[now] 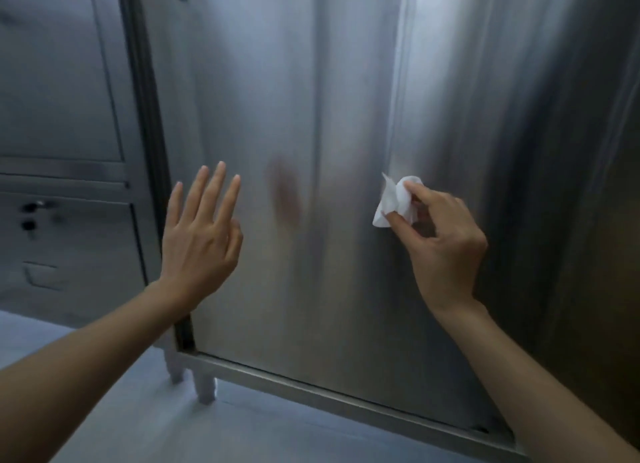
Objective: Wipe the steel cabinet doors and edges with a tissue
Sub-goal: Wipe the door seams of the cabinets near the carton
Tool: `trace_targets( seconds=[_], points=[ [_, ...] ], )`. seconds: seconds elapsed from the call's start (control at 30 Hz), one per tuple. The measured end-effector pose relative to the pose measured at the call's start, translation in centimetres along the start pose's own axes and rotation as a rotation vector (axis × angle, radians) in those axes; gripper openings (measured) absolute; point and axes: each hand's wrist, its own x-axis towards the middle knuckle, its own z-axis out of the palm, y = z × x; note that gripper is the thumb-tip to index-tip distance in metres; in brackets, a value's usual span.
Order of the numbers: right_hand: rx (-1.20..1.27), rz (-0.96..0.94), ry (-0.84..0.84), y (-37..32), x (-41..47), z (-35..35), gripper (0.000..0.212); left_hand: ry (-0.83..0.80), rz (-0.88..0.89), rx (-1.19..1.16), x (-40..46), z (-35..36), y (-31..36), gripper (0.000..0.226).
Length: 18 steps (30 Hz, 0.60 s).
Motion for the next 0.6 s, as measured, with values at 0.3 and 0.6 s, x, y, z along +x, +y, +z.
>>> trace_targets(
  seconds=[0.3, 0.6],
  points=[
    [0.055, -0.054, -0.166, -12.0, 5.9, 14.4, 0.033, 0.078, 0.005, 0.027, 3.3, -0.1, -18.1, 0.058],
    [-0.075, -0.168, -0.179, -22.2, 19.5, 26.1, 0.034, 0.145, 0.031, -0.088, 16.1, 2.0, -30.7, 0.059]
  ],
)
